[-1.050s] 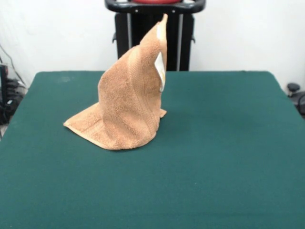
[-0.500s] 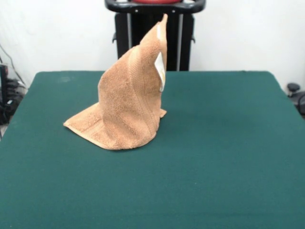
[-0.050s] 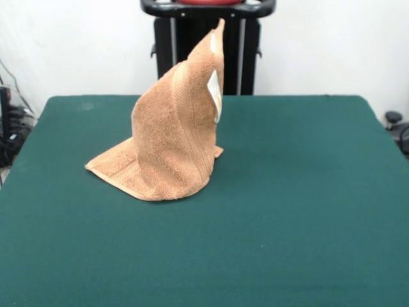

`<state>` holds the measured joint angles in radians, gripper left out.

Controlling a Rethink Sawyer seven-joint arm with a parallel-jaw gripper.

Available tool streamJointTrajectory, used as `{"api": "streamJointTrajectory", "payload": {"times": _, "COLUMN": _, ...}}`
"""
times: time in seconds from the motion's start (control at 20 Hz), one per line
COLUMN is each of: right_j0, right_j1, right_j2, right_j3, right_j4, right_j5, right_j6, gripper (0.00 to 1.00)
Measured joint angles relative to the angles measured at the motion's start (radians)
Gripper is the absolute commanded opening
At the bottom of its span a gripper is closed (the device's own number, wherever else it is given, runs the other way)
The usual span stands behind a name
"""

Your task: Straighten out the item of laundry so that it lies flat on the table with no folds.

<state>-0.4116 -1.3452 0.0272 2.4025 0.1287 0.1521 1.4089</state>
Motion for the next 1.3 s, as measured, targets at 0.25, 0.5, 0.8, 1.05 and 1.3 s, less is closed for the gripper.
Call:
{"api": "streamJointTrajectory", "payload": {"times": 0.25, "right_j0": -0.032, "right_j1": 0.072, "right_j2": 0.026, "right_j3": 0.028, "right_j4": -0.015, "right_j5": -0.083, "right_j6": 0.000, "gripper": 1.00}}
{"api": "streamJointTrajectory", "payload": {"times": 0.5, "right_j0": -0.051, "right_j1": 0.156, "right_j2": 0.035, "right_j3": 0.044, "right_j4": -0.064, "right_j5": -0.163, "right_j6": 0.000, "gripper": 1.00}}
{"api": "streamJointTrajectory", "payload": {"times": 0.8, "right_j0": -0.063, "right_j1": 0.214, "right_j2": 0.035, "right_j3": 0.062, "right_j4": -0.108, "right_j5": -0.208, "right_j6": 0.000, "gripper": 1.00}}
{"api": "streamJointTrajectory", "payload": {"times": 1.05, "right_j0": -0.063, "right_j1": 0.251, "right_j2": 0.036, "right_j3": 0.078, "right_j4": -0.130, "right_j5": -0.231, "right_j6": 0.000, "gripper": 1.00}}
{"api": "streamJointTrajectory", "payload": {"times": 1.3, "right_j0": -0.059, "right_j1": 0.278, "right_j2": 0.036, "right_j3": 0.103, "right_j4": -0.131, "right_j5": -0.266, "right_j6": 0.000, "gripper": 1.00}}
